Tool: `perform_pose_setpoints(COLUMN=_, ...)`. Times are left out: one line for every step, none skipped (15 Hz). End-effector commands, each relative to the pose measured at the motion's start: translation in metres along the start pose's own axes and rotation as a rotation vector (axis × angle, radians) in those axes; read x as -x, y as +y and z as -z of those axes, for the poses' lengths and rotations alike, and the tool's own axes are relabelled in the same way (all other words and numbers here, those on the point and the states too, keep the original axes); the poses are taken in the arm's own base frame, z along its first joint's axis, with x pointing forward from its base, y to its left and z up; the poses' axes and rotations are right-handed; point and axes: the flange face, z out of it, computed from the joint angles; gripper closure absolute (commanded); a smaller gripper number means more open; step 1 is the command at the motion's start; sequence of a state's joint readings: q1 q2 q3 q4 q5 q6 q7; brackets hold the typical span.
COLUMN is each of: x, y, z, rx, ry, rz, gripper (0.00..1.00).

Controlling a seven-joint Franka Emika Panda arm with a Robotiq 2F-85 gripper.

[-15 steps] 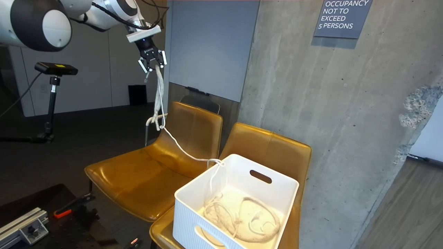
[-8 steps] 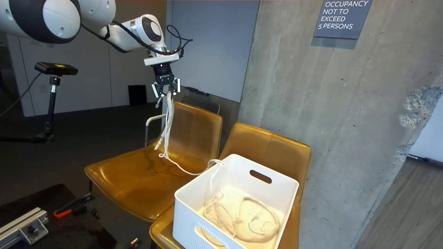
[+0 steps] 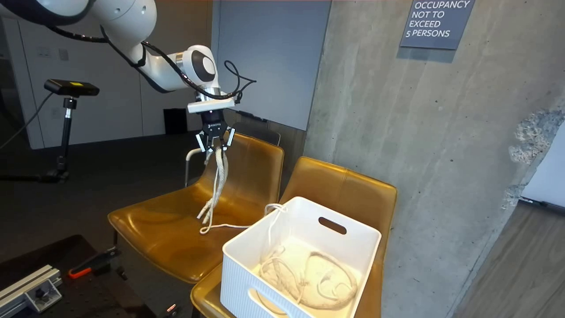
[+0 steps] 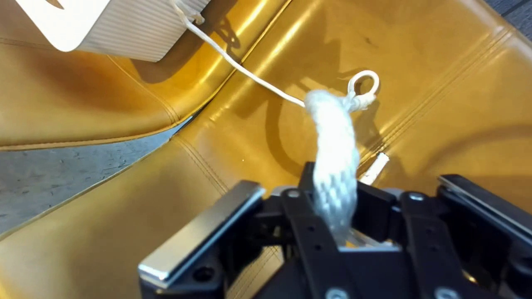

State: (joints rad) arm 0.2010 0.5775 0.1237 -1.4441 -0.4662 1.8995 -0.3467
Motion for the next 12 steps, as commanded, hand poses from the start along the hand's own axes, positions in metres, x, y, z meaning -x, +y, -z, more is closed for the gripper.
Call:
perform_pose_setpoints(x=0.037, y=-0.014, z=-0.014, rx=-0.021, ry=0.072, rz=-0.018, gripper=0.61)
perform_pose_setpoints(x=0.045, y=-0.016, z=-0.020, rx=-0.017, ry=0.087, rz=-0.016, gripper=0.54)
perform_pose_setpoints(x=0.055, y=-0.018, z=-0.026, rx=-0.013, ry=0.100, rz=-0.013, gripper=0.46)
perform_pose_setpoints(x=0.067, y=-0.019, z=-0.032, rx=-0.007, ry=0.111, rz=-0.008, gripper=0.40)
perform_pose_setpoints(x=0.080, y=-0.018, z=-0.037, rx=0.001, ry=0.121, rz=-0.005, gripper=0.31)
perform_pose_setpoints(x=0.094, y=-0.017, z=-0.043, rx=0.010, ry=0.131, rz=-0.005, gripper=0.25)
perform_pose_setpoints(x=0.111, y=-0.014, z=-0.050, rx=0.025, ry=0.144, rz=-0.004, gripper=0.16)
perform_pose_setpoints(x=0.128, y=-0.011, z=-0.056, rx=0.043, ry=0.157, rz=0.001, gripper=0.10)
perform_pose_setpoints(x=0.147, y=-0.008, z=-0.063, rx=0.063, ry=0.171, rz=0.006, gripper=0.04)
perform_pose_setpoints(x=0.169, y=-0.003, z=-0.069, rx=0.094, ry=0.184, rz=0.015, gripper=0.00)
perform_pose_setpoints(x=0.182, y=0.003, z=-0.075, rx=0.125, ry=0.198, rz=0.024, gripper=0.00)
perform_pose_setpoints(x=0.195, y=0.014, z=-0.079, rx=0.160, ry=0.207, rz=0.045, gripper=0.00)
